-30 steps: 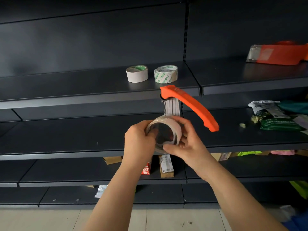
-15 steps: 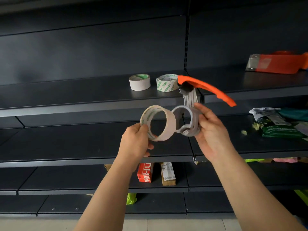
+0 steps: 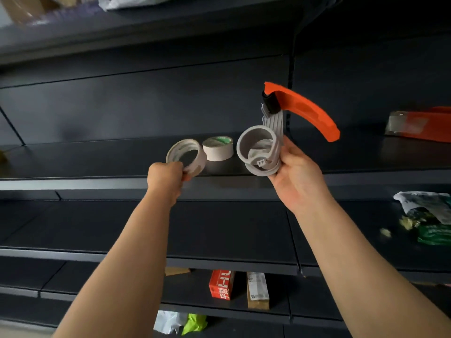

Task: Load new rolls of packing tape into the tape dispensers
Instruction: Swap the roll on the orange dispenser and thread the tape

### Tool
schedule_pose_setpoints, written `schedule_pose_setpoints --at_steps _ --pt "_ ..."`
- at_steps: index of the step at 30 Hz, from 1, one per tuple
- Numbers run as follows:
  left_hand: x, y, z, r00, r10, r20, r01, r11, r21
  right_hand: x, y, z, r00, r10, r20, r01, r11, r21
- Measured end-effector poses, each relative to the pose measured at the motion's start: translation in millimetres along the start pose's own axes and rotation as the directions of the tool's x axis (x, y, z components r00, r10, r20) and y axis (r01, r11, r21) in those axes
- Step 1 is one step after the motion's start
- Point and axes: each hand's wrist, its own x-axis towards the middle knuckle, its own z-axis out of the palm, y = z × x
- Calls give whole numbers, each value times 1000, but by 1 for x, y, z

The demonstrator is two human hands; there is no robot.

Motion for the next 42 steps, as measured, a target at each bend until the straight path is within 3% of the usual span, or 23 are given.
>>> schedule_pose_setpoints --at_steps 5,10,15,19,27,35,42 --pt "47 7 7 992 -70 -102 72 997 12 40 9 3 996 82 46 -83 996 16" --pt "62 15 18 991 -94 -92 94 996 2 75 23 18 985 132 115 -137 990 37" --pt "48 11 -4 998 23 -58 -23 1000 4 97 63 55 944 233 235 -253 966 57" --pt "40 0 -63 985 63 -159 -70 997 -41 98 113 102 880 323 348 -350 937 15" --pt "60 -30 -220 933 20 -359 -59 994 -97 80 221 236 776 474 416 -522 853 3" --pt "98 -57 -382 894 50 -446 -78 996 -45 68 324 371 770 481 419 -548 835 50" --pt "139 -77 -461 898 36 -439 -47 999 -14 75 388 429 803 512 305 -535 845 -9"
